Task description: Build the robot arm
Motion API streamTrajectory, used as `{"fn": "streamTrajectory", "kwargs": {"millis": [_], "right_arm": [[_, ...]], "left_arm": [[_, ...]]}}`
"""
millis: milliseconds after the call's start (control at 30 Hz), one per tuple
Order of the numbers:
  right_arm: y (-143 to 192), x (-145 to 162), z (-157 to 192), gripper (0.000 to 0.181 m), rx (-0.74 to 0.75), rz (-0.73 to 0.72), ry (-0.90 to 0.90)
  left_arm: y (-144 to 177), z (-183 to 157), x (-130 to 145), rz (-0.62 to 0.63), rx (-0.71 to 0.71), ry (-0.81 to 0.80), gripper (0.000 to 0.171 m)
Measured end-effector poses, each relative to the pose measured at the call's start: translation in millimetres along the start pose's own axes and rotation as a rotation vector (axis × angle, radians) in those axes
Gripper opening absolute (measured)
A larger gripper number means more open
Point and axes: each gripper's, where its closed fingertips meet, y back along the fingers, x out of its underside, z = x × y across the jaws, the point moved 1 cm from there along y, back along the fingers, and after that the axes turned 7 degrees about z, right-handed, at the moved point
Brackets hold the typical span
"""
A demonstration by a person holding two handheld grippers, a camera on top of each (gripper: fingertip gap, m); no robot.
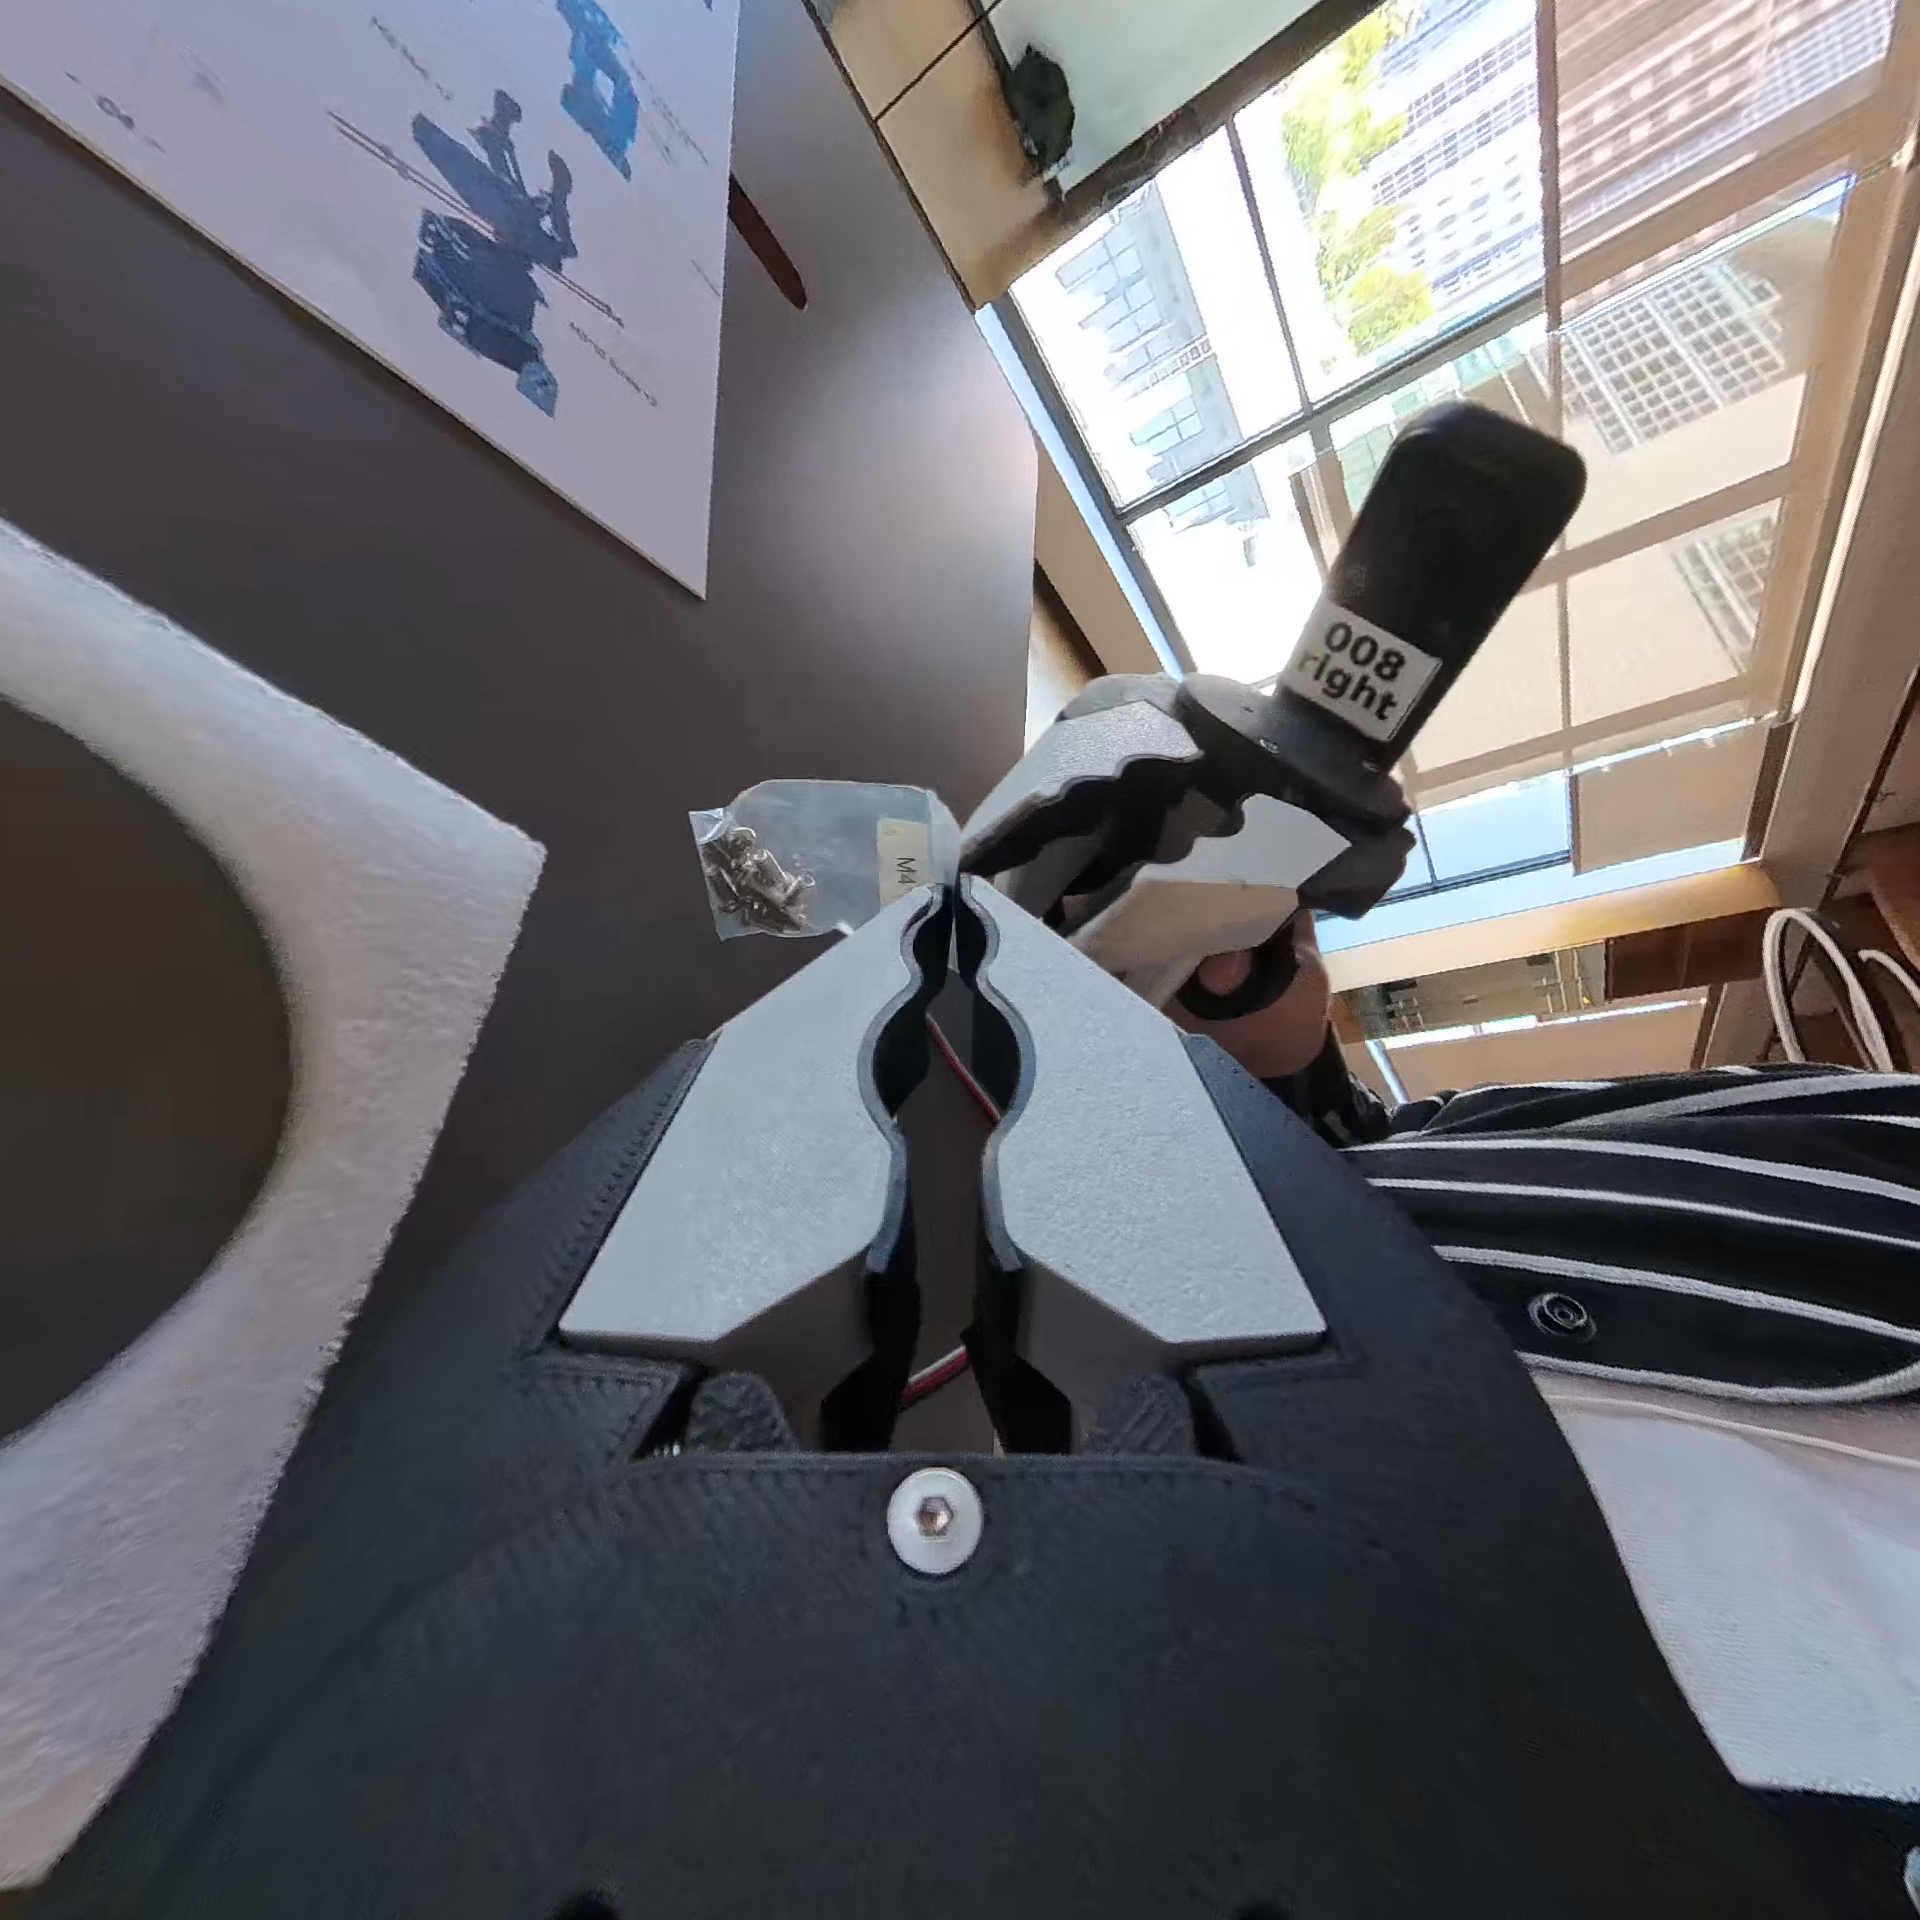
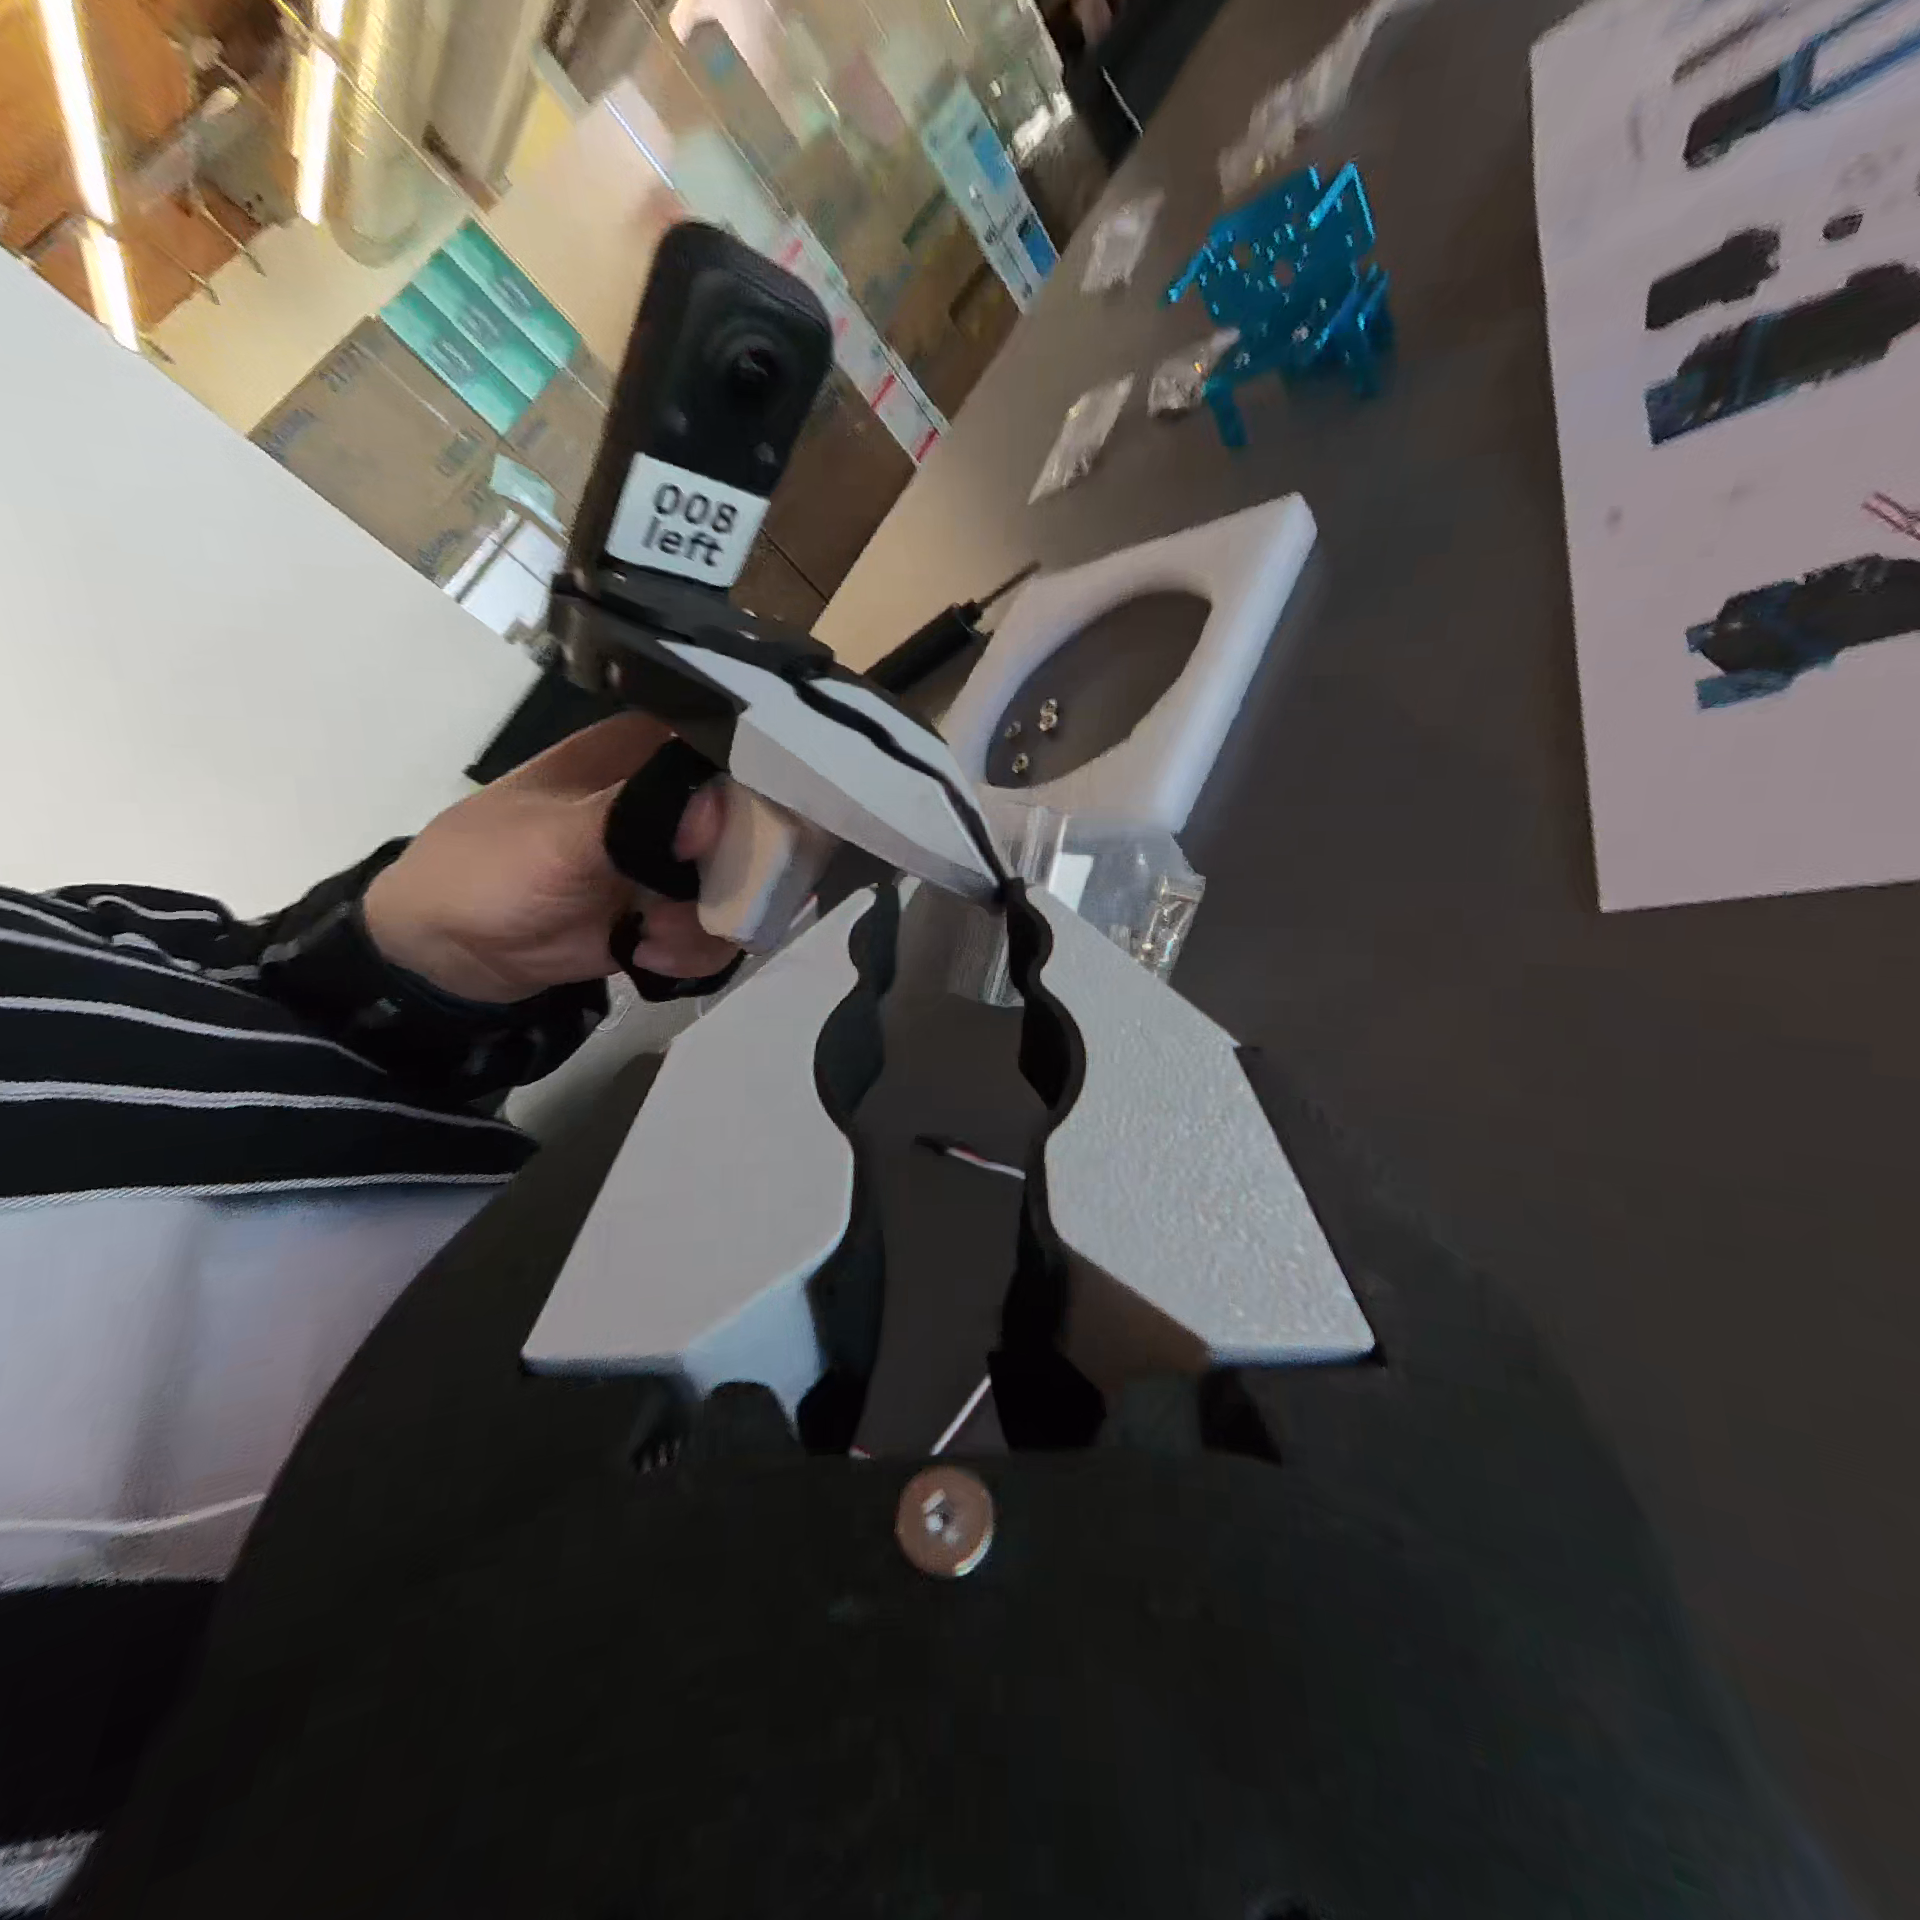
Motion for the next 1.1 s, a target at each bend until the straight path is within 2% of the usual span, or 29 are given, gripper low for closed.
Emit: {"fn": "streamTrajectory", "kwargs": {"millis": [233, 533, 633, 733, 1100], "right_arm": [[2.9, 6.3, -14.1, 0.02, 0.18, 0.094, 0.114], [3.8, 3.0, -13.7, 0.009, 0.087, 0.039, 0.055], [5.3, -0.4, -7.8, 0.012, -0.003, 0.006, 0.02], [6.0, -1.8, -8.0, 0.01, -0.046, -0.012, -0.013], [0.5, 0.2, -10.3, 0.007, 0.039, 0.023, 0.096]], "left_arm": [[-5.4, -1.1, -4.6, -0.026, 0.049, 0.048, 0.005], [-7.4, -8.5, -7.4, -0.035, 0.129, 0.033, 0.012], [-5.5, -5.4, -7.3, -0.033, 0.128, 0.029, 0.0], [-4.6, -0.5, -6.7, -0.032, 0.108, 0.04, 0.009], [0.3, 1.2, -9.2, -0.067, 0.13, 0.107, 0.019]]}}
